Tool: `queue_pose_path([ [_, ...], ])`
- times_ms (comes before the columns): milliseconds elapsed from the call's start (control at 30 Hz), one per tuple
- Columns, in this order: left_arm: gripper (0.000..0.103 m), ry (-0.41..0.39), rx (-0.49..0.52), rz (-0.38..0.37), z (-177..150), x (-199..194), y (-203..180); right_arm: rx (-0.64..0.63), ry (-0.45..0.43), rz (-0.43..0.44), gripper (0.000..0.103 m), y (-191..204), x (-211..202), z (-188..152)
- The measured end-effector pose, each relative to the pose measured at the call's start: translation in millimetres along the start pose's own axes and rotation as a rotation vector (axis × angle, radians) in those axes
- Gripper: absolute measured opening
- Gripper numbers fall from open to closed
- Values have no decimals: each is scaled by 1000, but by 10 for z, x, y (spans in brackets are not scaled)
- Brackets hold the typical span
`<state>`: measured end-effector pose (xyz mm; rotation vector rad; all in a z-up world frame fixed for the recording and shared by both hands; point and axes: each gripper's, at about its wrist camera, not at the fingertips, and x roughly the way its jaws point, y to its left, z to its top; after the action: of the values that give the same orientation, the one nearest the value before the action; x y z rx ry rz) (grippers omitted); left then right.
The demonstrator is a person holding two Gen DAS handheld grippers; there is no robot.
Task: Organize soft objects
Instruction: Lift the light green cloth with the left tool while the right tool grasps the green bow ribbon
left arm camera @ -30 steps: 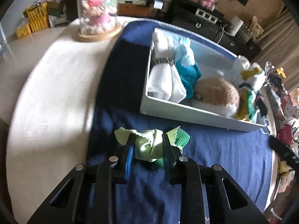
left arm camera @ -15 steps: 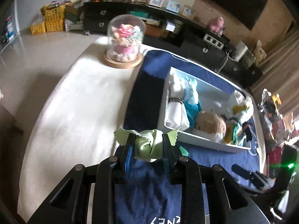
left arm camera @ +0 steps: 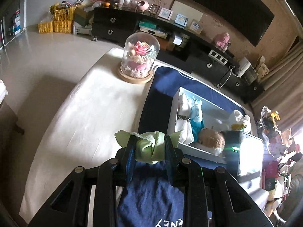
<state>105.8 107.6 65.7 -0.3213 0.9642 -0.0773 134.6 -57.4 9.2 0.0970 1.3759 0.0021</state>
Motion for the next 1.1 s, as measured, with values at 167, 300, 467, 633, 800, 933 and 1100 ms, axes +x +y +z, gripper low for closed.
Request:
queue_pose_path([
  [167,26,-1,-20,-15,15,-35,64,-8,28,-32,103,202,169,78],
  [300,27,-8,-36,-23,26,-70,114,-36,12,-41,103,274,224,48],
  [467,27,-1,-24,-21,15,-45,72,-77,-11,-9,103,256,196,-41],
  [633,27,13,11,-16,-10,10,-35,-131,-1,-4,103,199,104,-241],
  [800,27,21,33,-6,-37,52,-104,-128,10,48,103,-22,36,-419],
  [933,27,26,57,1,-61,86,-180,-93,-10,100,103,-274,-71,-526],
  [1100,27,28,103,18,-113,139,-315,-64,-79,124,103,-712,-311,-591],
])
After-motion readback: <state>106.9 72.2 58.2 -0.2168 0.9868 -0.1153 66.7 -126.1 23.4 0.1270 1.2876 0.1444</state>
